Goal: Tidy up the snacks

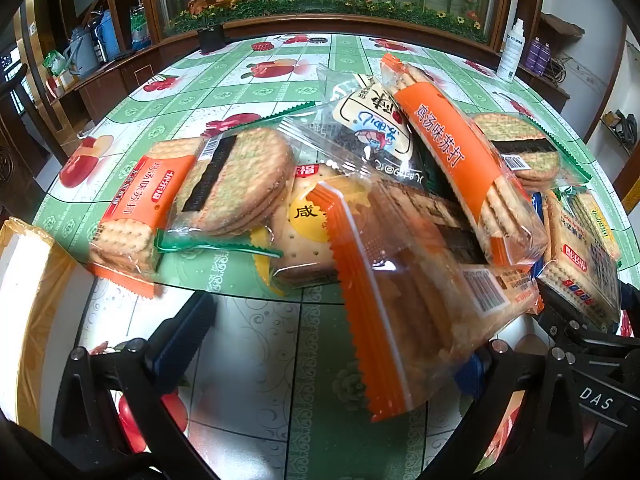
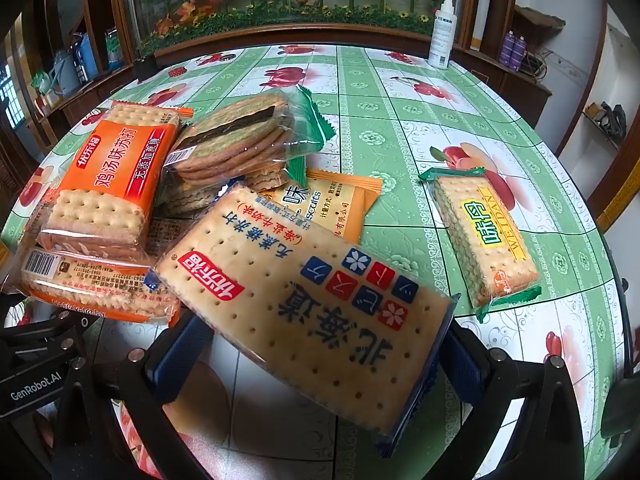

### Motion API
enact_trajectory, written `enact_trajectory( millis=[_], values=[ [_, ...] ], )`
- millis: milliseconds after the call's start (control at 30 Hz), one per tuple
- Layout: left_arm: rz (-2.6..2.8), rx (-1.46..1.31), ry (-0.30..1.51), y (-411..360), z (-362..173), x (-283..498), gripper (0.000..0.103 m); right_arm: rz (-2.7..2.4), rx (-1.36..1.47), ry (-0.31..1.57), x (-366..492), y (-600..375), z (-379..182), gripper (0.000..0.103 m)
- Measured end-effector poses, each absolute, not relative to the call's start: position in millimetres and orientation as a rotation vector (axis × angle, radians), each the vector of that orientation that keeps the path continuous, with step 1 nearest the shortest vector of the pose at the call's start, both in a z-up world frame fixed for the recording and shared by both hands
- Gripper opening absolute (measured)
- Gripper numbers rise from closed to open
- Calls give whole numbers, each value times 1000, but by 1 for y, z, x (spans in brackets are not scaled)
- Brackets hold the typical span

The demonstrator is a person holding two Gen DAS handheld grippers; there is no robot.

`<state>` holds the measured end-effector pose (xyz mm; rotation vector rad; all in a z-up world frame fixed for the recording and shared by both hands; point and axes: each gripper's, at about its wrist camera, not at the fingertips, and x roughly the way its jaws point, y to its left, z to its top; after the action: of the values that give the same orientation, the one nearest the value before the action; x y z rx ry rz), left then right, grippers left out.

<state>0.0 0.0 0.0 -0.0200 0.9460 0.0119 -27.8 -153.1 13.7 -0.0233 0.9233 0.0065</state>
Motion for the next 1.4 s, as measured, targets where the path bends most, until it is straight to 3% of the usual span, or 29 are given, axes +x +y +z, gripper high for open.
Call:
enact_trajectory(
  millis=[533,867,1400],
  values=[
    [27,-54,950,8,5,-14,103,17,-17,930,-33,-148,18,102],
    [50,-26,768,20,60,-60,103,25,-23,847,-66,-147,51,102],
    [37,-36,678,33,88,-100,103,66,-43,764,-101,-127,79,103]
  ],
)
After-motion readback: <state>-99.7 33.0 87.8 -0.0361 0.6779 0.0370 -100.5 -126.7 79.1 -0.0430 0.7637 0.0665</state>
